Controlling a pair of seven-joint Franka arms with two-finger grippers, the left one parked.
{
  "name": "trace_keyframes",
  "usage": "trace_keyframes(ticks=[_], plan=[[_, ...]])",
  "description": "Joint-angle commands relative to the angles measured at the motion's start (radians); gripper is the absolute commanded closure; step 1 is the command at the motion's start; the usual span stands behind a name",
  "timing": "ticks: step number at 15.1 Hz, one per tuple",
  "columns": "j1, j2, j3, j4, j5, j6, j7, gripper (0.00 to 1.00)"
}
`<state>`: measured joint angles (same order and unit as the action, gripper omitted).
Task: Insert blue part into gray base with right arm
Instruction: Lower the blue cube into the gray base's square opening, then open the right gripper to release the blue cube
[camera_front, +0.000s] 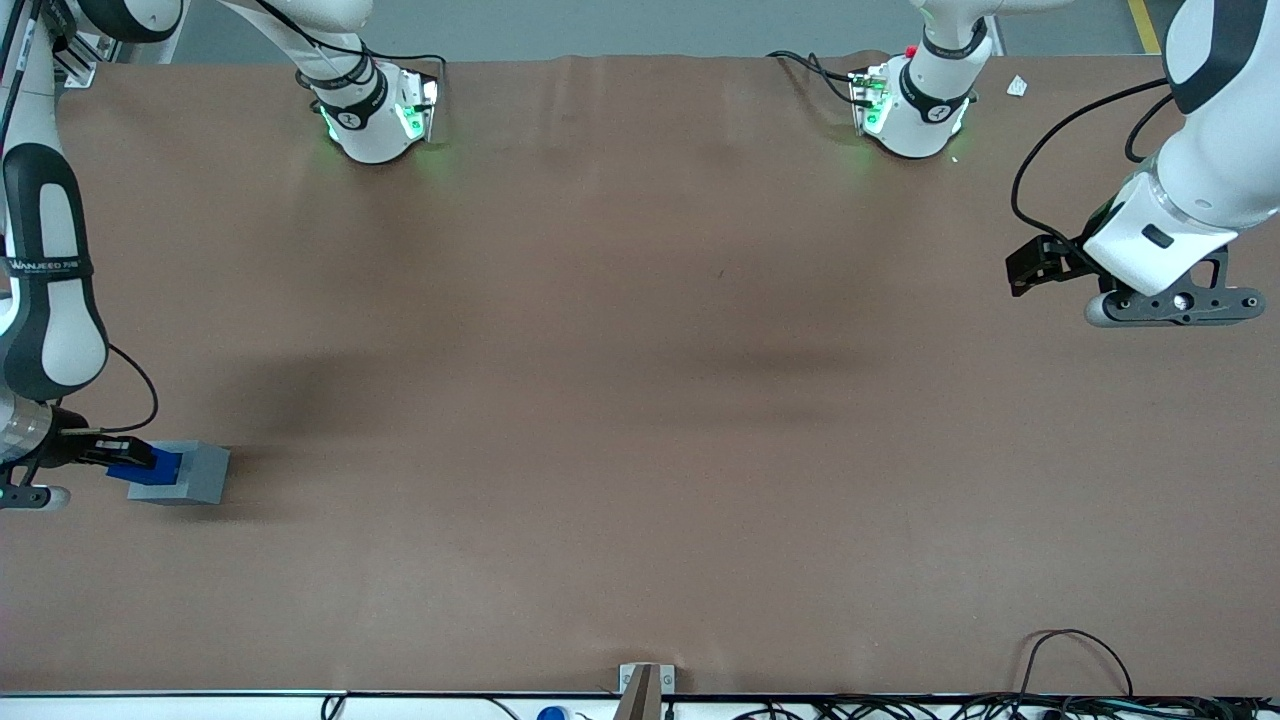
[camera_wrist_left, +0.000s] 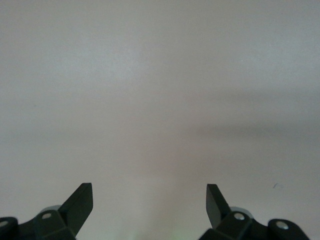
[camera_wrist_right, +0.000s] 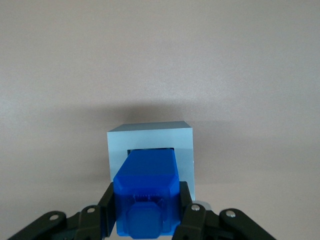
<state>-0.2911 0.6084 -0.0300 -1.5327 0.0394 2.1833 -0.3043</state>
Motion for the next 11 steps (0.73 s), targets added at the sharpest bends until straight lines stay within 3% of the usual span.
trace_keyframes(ticks=[1,11], plan=[[0.001,-0.015,0.004,-0.023,0.016,0.015,0.008,1.00],[-0.005,0.011,0.004,-0.024,0.016,0.046,0.016,1.00]])
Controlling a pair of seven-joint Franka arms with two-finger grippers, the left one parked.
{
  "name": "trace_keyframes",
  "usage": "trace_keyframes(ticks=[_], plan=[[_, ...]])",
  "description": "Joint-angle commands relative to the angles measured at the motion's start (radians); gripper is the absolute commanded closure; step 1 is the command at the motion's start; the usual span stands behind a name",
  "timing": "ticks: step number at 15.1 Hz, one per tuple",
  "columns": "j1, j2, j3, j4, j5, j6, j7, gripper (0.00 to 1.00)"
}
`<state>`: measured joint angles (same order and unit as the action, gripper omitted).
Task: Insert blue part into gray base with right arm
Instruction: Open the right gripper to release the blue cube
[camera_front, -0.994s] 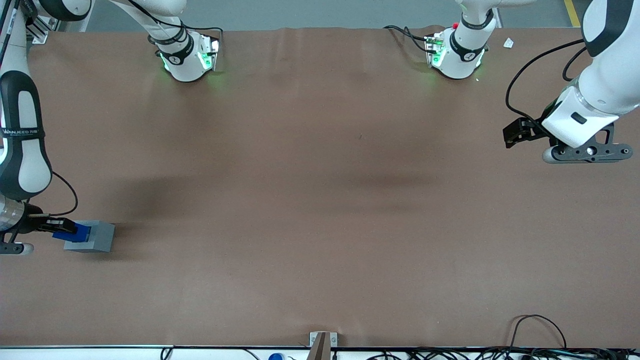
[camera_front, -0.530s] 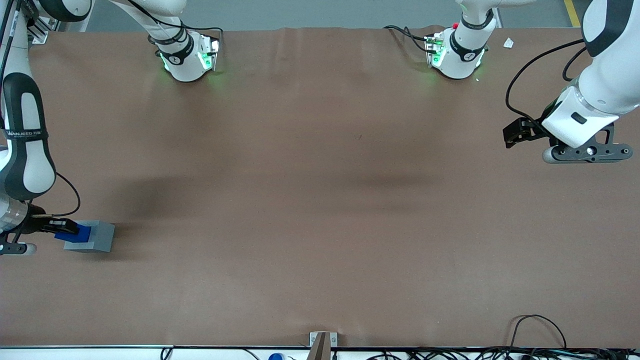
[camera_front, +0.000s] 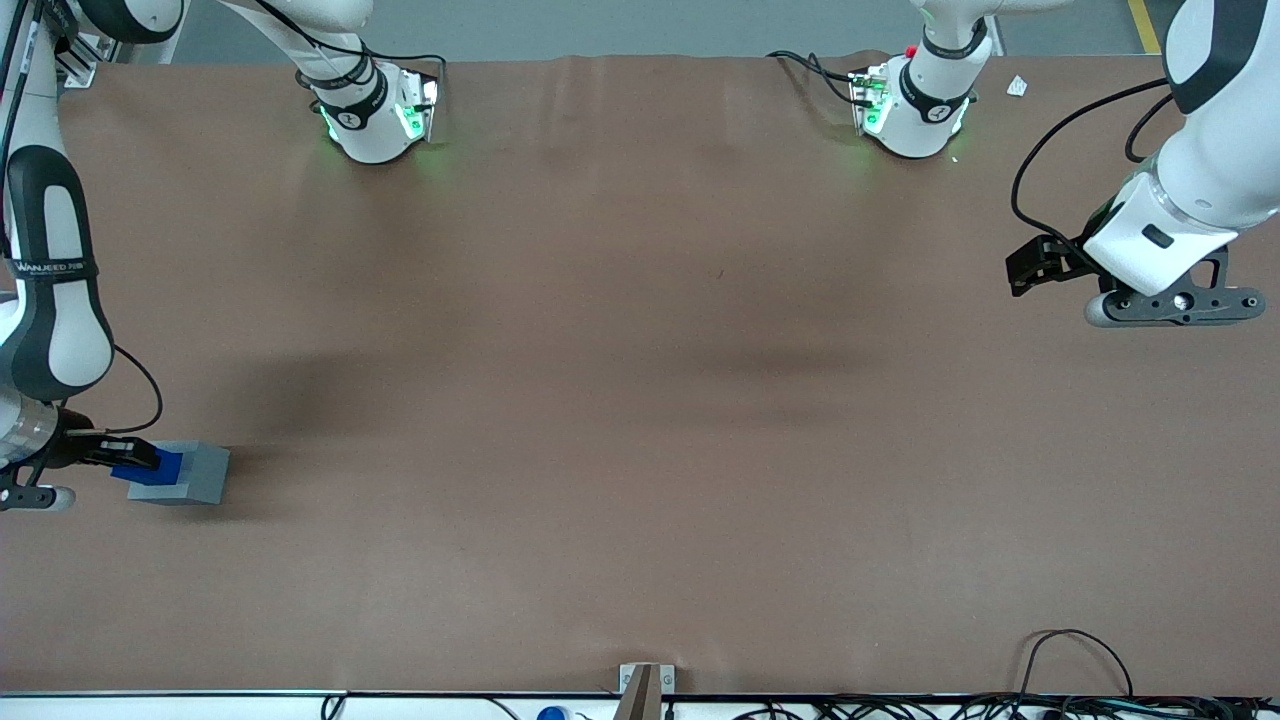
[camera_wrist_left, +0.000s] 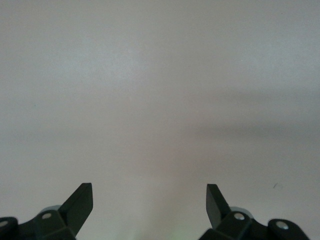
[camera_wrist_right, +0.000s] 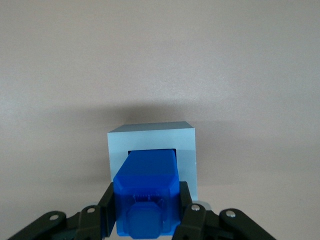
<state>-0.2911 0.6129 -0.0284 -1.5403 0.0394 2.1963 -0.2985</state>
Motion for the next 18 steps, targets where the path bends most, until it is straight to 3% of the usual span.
trace_keyframes(ticks=[1,6,8,9,10,12,18], plan=[[-0.005,0.013,0.002,-0.017,0.016,0.037,0.012,1.00],[-0.005,0.021,0.002,-0.017,0.017,0.045,0.013,0.96],[-0.005,0.021,0.002,-0.015,0.017,0.039,0.027,0.70],[-0.005,0.021,0.002,-0.015,0.017,0.037,0.032,0.34],[-0.005,0.021,0.004,-0.015,0.016,0.037,0.032,0.17],[0.001,0.019,0.002,-0.012,0.017,0.034,0.038,0.02],[0.003,-0.051,0.013,0.058,0.017,-0.217,0.058,0.00]])
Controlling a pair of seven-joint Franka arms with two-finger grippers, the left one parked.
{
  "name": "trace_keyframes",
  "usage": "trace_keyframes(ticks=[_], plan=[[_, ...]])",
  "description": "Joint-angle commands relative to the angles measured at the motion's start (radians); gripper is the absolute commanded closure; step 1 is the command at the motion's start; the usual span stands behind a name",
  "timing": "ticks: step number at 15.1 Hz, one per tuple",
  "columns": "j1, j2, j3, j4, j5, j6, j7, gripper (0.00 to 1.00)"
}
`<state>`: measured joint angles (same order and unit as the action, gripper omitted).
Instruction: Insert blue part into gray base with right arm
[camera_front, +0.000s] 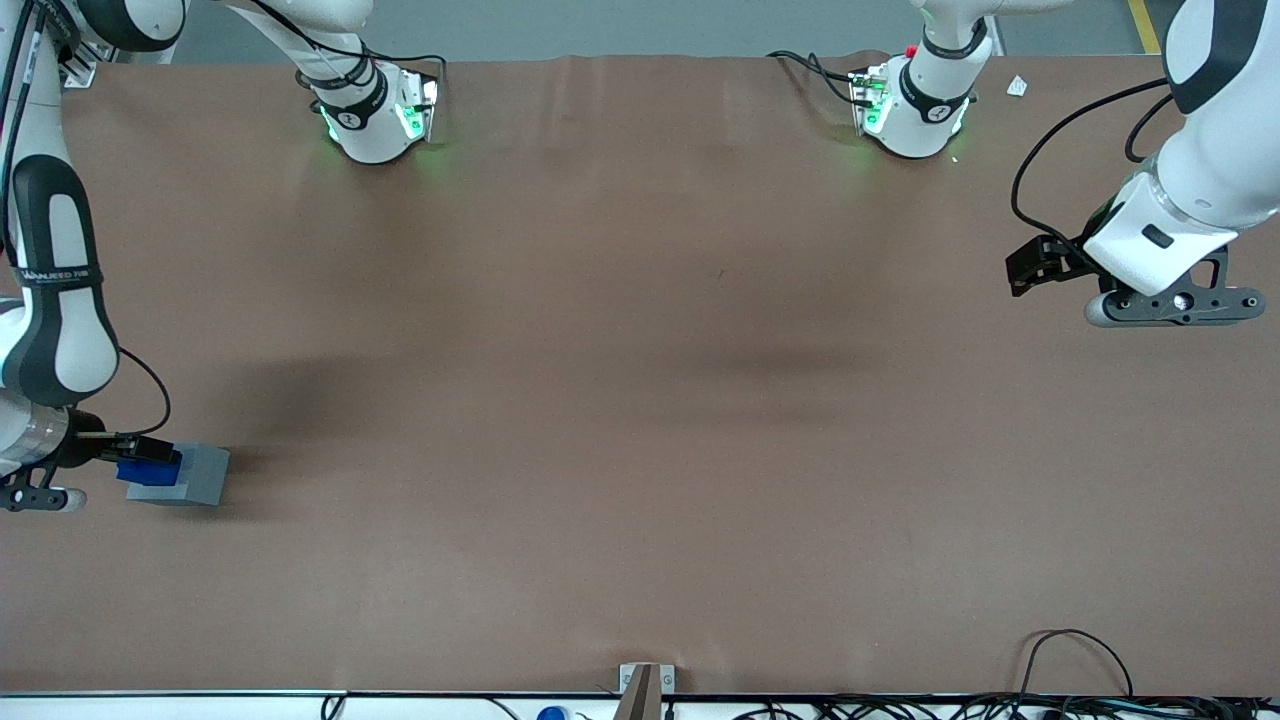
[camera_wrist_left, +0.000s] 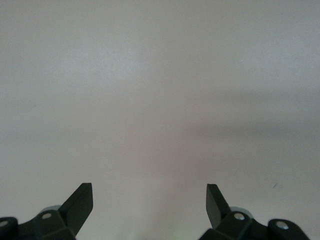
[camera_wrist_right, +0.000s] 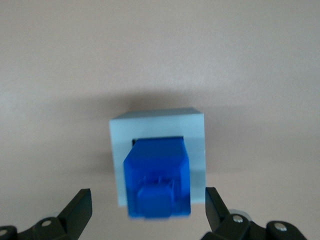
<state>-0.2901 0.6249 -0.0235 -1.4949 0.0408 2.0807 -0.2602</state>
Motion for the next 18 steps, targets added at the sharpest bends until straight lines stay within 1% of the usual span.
trace_keyframes(ticks=[1,3,5,9,14,16,18], plan=[[0.003,-0.092,0.008,0.012,0.016,-0.134,0.022,0.00],[0.005,-0.140,0.010,0.008,0.016,-0.171,0.027,0.00],[0.015,-0.200,0.010,0.005,0.017,-0.243,0.053,0.00],[0.092,-0.361,0.007,0.002,0.013,-0.402,0.200,0.00],[0.152,-0.565,0.007,-0.005,0.008,-0.568,0.207,0.00],[0.169,-0.617,0.007,-0.012,-0.002,-0.608,0.207,0.00],[0.190,-0.643,0.008,-0.010,-0.009,-0.642,0.242,0.00]])
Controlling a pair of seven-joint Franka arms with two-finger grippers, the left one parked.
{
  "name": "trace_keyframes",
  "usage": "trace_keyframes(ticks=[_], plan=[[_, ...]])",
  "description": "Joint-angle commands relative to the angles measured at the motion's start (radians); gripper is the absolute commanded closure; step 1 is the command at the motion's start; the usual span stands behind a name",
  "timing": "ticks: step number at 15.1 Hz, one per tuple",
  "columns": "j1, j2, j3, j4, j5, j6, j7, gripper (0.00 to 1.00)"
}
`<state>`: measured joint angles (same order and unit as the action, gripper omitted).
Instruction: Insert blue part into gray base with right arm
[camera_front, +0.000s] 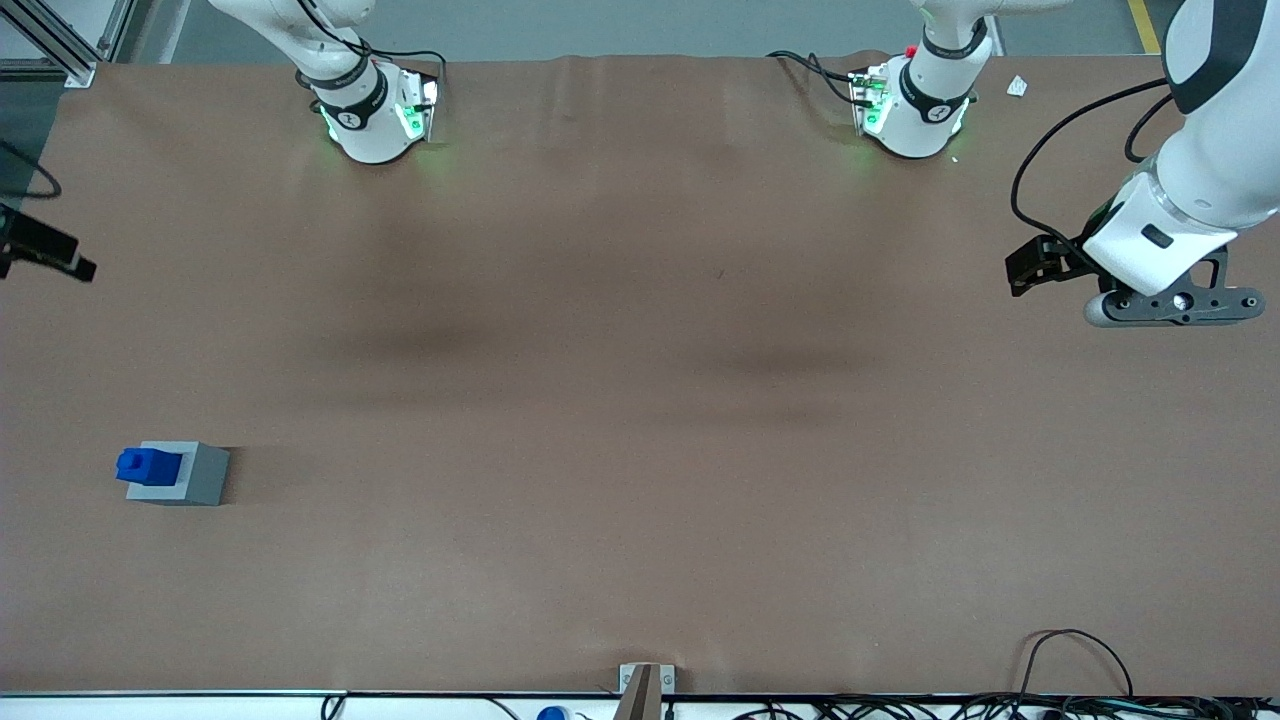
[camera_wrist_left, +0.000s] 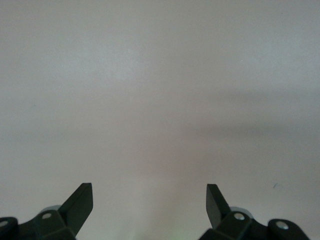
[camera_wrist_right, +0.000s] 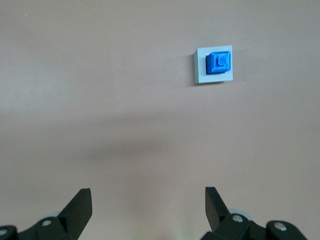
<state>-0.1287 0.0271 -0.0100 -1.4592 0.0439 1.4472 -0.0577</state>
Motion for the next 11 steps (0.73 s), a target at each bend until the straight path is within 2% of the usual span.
trace_keyframes(ticks=[1,4,11], plan=[[0.052,-0.055,-0.005,-0.044,-0.028,-0.020,0.064,0.00],[0.119,-0.056,-0.005,-0.043,-0.081,-0.024,0.122,0.00],[0.123,-0.046,-0.010,0.005,-0.084,-0.021,0.122,0.00]])
